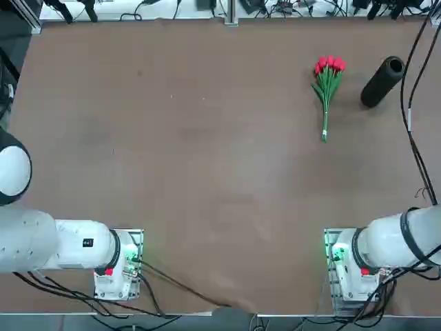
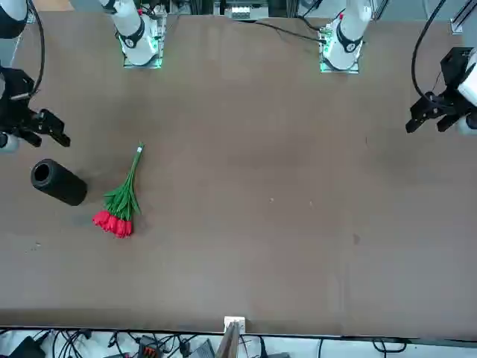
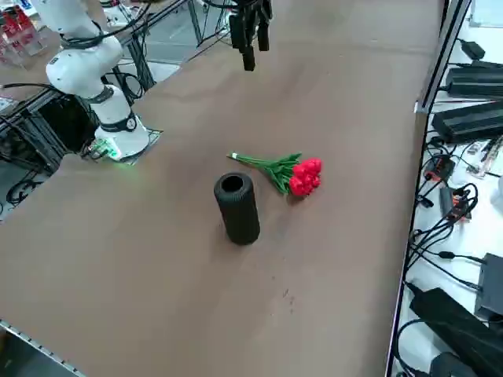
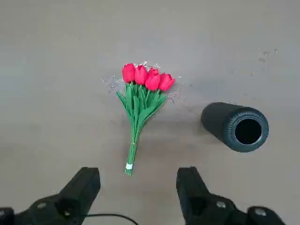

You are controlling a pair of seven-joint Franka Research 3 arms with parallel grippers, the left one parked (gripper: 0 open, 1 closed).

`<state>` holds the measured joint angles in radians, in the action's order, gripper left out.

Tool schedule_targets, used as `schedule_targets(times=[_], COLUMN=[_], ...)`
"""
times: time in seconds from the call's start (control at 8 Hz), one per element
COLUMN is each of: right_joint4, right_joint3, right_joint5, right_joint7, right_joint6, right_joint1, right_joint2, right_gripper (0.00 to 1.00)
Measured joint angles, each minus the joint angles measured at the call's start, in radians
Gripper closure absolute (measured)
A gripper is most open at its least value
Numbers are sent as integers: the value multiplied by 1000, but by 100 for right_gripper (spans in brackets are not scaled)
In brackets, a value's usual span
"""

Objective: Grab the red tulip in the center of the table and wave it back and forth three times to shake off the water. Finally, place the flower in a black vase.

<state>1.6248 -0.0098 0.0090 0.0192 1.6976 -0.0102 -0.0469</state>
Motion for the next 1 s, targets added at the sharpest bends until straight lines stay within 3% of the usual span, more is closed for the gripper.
schedule_targets(times=[1.0], right_joint4=[0], right_joint3=[-3], right_joint5=[11], right_joint7=[0], right_joint6=[-77], right_joint1=[-1], right_joint2=[-7], right_gripper=[0])
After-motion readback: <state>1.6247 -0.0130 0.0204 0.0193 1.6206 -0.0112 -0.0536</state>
